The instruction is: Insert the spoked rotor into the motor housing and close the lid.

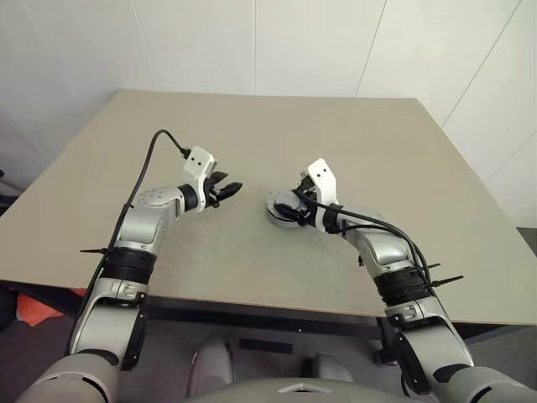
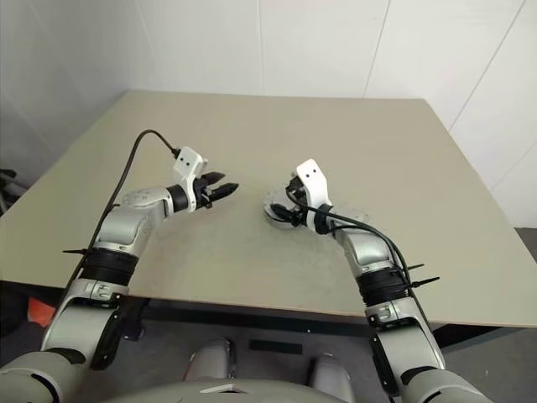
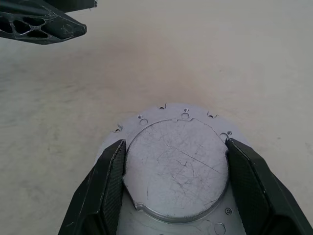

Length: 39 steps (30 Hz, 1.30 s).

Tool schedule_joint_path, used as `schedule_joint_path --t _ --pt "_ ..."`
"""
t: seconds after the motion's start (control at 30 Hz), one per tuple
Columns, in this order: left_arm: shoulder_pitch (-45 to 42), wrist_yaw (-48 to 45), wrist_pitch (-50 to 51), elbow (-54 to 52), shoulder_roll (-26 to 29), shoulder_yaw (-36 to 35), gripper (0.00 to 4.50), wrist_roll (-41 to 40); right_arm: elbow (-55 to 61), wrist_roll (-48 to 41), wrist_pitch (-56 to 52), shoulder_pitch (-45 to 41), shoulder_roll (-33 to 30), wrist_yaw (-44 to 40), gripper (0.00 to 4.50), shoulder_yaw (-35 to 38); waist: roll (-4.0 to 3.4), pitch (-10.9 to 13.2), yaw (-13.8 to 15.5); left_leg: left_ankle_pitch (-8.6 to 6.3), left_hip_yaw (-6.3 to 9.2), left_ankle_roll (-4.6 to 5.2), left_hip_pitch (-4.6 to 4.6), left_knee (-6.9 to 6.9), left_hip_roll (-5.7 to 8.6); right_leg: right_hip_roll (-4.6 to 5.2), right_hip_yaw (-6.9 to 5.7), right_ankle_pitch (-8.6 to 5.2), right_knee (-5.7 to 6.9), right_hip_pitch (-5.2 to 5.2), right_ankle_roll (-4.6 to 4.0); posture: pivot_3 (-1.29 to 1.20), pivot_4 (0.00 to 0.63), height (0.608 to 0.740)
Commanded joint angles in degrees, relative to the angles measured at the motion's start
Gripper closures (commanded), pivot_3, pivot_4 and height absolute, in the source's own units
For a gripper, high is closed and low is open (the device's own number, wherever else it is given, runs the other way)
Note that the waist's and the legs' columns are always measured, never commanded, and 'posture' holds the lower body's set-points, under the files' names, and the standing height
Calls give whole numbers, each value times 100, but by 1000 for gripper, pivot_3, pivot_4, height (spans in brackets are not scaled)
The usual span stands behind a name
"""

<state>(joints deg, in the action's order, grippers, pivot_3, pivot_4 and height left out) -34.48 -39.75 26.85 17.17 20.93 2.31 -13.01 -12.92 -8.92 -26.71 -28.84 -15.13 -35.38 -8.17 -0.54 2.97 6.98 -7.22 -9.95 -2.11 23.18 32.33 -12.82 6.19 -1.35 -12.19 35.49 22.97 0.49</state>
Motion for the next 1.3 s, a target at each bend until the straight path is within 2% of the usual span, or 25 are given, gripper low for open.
schedule_joint_path --t 0.03,0.5,0.67,0.97,1.3 --pt "-2 13 -71 -155 30 -84 1718 -19 16 156 129 -82 -37 42 1406 -70 0 0 0 0 0 0 -1 -2 0 0 0 0 -2 0 0 0 0 740" --pt "8 8 -22 -175 17 -94 1718 -51 323 209 25 86 -206 -108 1406 -168 0 0 13 0 0 0 -2 -1 1 1 0 -1 -2 -5 1 0 0 740" --pt "-21 2 -19 -148 -9 -98 1718 -61 97 300 69 74 -111 -45 1406 -240 0 0 1 0 0 0 -2 -4 1 0 0 -1 -6 -4 1 0 0 740" --pt "59 2 56 -251 5 -123 1718 -89 -25 506 43 295 -500 -172 1406 -444 3 -2 28 -1 0 1 -12 -2 3 3 0 -2 -10 -22 2 0 0 740" --pt "86 -10 260 -415 -144 -24 1718 -171 -305 483 -19 206 -548 -133 1406 -431 5 -4 28 -4 0 5 -15 -3 4 4 -2 -2 -24 -34 2 0 0 740"
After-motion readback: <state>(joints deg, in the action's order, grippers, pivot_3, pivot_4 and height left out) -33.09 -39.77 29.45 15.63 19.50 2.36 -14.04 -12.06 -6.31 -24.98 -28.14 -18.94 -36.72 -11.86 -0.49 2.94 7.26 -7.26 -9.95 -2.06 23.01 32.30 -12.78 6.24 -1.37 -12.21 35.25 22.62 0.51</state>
